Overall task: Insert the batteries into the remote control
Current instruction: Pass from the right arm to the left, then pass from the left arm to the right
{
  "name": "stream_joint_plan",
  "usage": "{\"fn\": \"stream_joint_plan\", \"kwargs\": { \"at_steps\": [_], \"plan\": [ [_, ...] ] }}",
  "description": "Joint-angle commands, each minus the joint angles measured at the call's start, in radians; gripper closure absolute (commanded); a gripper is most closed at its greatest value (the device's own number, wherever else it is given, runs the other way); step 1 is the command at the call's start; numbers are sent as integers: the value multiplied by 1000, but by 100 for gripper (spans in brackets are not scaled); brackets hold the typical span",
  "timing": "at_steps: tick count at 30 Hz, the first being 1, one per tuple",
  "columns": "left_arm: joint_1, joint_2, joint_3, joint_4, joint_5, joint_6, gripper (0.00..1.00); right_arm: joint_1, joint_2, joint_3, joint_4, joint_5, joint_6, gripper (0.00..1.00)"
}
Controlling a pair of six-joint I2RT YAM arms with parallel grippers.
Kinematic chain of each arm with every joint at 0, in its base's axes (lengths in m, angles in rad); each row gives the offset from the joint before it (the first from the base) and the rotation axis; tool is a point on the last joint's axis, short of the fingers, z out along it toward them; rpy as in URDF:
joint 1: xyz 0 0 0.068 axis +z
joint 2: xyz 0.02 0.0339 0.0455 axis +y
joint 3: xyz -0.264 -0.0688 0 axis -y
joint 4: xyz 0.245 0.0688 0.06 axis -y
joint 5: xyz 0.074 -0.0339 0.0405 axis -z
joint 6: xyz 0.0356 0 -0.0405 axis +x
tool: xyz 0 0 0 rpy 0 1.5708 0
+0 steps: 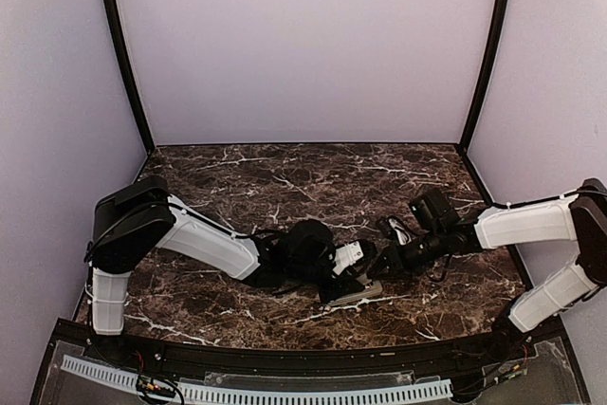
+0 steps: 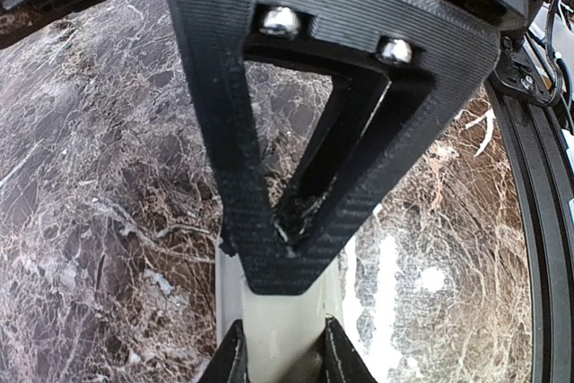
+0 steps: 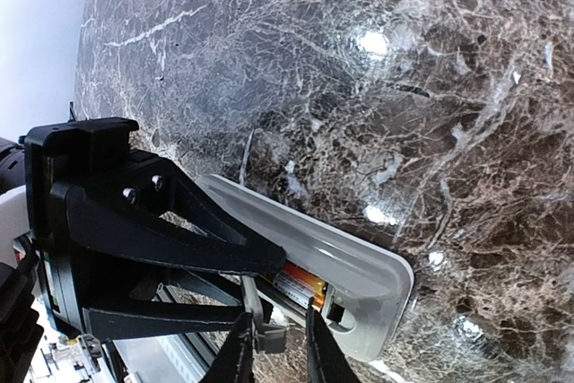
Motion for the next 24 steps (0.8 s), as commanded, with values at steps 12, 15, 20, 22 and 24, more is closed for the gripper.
{"fn": "stream_joint_plan", "kwargs": {
  "at_steps": [12, 15, 20, 22, 24],
  "plan": [
    [-23, -12, -35, -134, 70, 6, 76, -5, -13, -34, -20, 49, 3, 95],
    [-24, -12, -36, -136, 70, 6, 70, -3, -8, -41, -23, 59, -5, 95],
    [-23, -13, -29, -145, 69, 2, 65, -4, 30, -48, -3, 60, -20, 95],
    [-23, -15, -20, -154, 68, -1, 63, -3, 41, -51, 6, 57, -21, 95],
    [-23, -16, -17, -153, 72, -7, 60, -3, 43, -54, 12, 58, -23, 95]
  ]
}}
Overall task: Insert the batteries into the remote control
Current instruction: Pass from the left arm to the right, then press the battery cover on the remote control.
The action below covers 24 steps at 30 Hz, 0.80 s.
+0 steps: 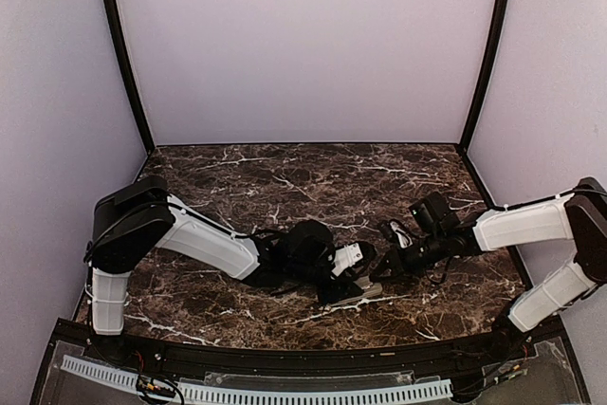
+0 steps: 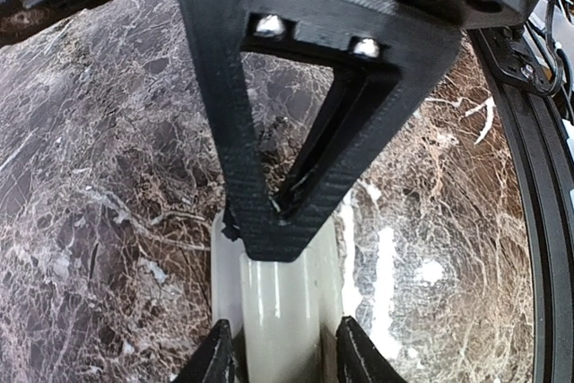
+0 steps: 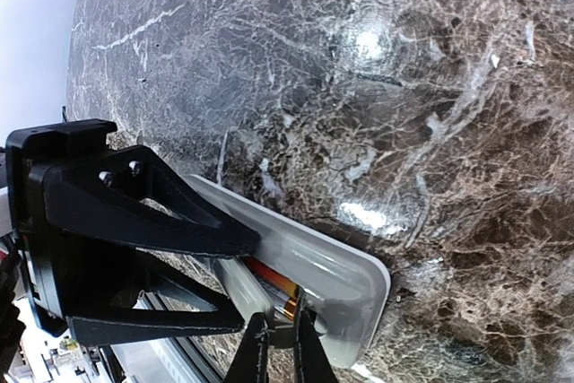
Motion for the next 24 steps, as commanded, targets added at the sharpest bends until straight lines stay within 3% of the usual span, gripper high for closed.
{"fn": "stream_joint_plan", "kwargs": {
  "at_steps": [1, 10, 24],
  "plan": [
    [-24, -16, -15, -128, 69, -14, 59, -1, 29, -29, -12, 44, -21, 95],
    [-23, -14, -16, -123, 70, -10, 48, 7, 39, -53, 14, 35, -12, 95],
    [-23, -31, 45, -141, 77, 1, 46, 38, 61, -36, -17, 85, -29, 93]
  ]
}}
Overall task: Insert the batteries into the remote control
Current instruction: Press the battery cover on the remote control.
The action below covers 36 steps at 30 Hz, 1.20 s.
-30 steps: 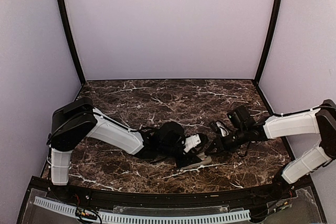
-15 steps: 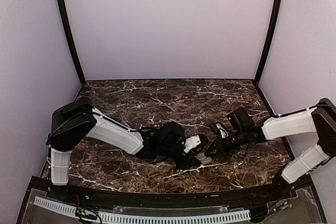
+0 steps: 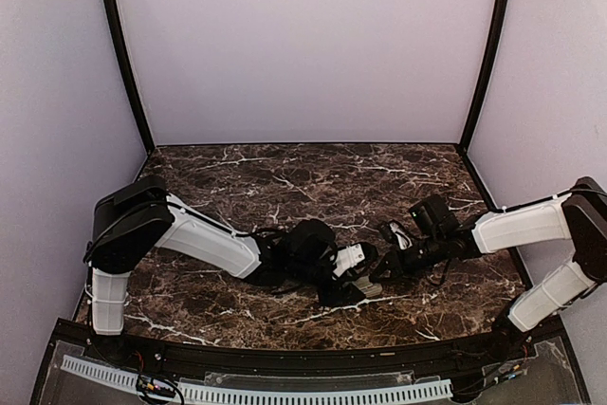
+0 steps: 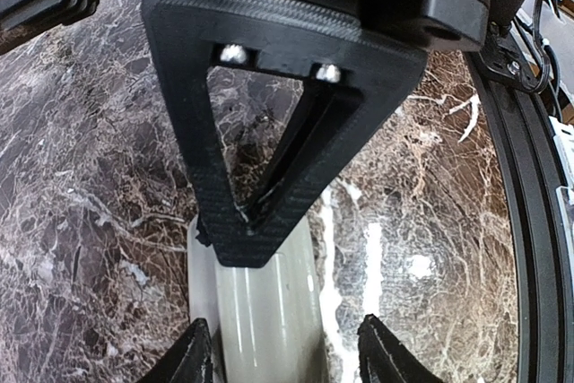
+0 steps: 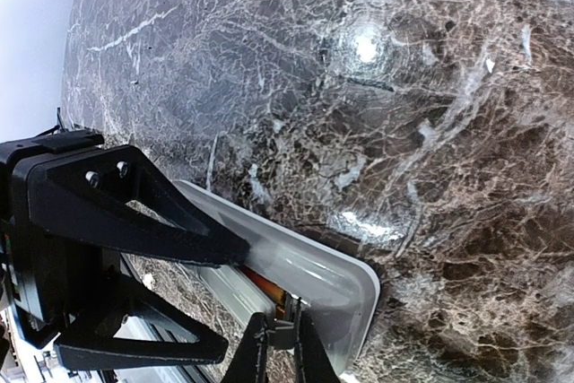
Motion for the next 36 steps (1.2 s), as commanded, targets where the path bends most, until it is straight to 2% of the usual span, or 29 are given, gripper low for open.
{"fn": "stream_joint_plan", "kwargs": {
  "at_steps": [1, 8, 15, 17, 23, 25, 36],
  "plan": [
    [-21, -33, 34, -104, 48, 2, 45, 33, 43, -16, -65, 68, -27, 93],
    [-15, -82, 31, -91, 30, -9, 39, 33, 50, -19, -60, 69, -32, 94],
    [0, -118, -12, -15, 43, -43, 43, 32, 50, -17, -53, 66, -34, 94],
    [1, -107, -9, -22, 38, -39, 45, 32, 49, -17, -52, 64, -34, 94],
    [1, -62, 14, -64, -9, -23, 70, 33, 42, -16, -54, 61, -33, 94],
    [1, -54, 24, -74, -21, -14, 74, 33, 44, -13, -54, 61, -33, 94],
    [-2, 3, 43, -103, -51, -13, 83, 35, 42, -9, -54, 59, -34, 94]
  ]
}}
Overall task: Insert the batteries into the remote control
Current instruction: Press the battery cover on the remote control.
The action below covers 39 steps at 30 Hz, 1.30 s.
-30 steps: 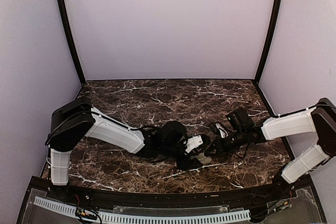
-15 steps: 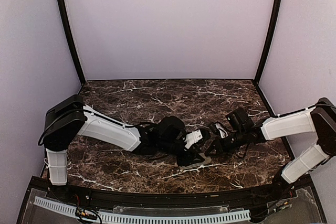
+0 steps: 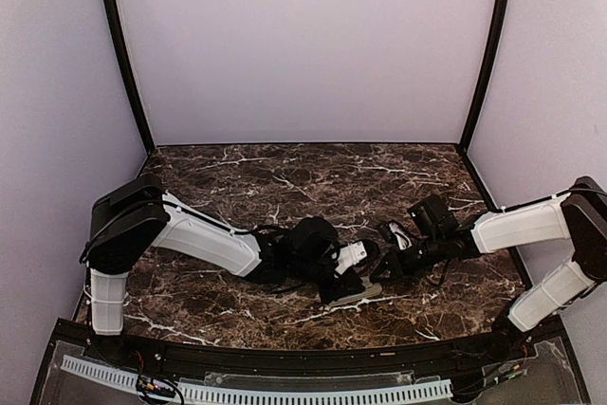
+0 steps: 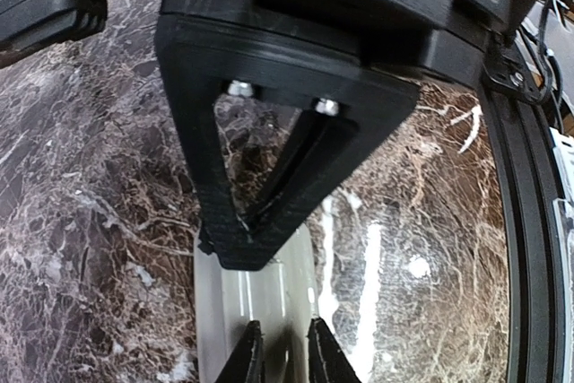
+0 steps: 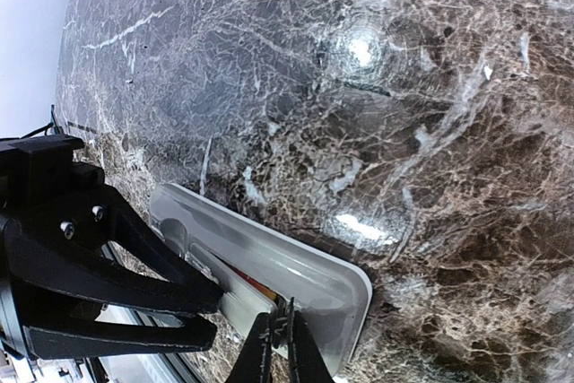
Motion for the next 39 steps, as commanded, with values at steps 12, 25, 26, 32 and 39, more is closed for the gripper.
{"fn": "stream_joint_plan", "kwargs": {
  "at_steps": [12, 25, 26, 32, 39],
  "plan": [
    [7, -15, 56, -57, 7, 3, 99, 32, 28, -13, -55, 47, -13, 94],
    [9, 51, 50, -131, 40, -7, 100, 34, 14, 11, -86, 54, -21, 92],
    [9, 51, 32, -130, 44, -14, 100, 36, 6, 18, -100, 61, -26, 90],
    [9, 54, 0, -155, 28, -3, 100, 41, -25, 58, -163, 93, -42, 85],
    [9, 58, -2, -172, 29, 1, 100, 40, -78, 132, -278, 150, -78, 81]
  ]
}}
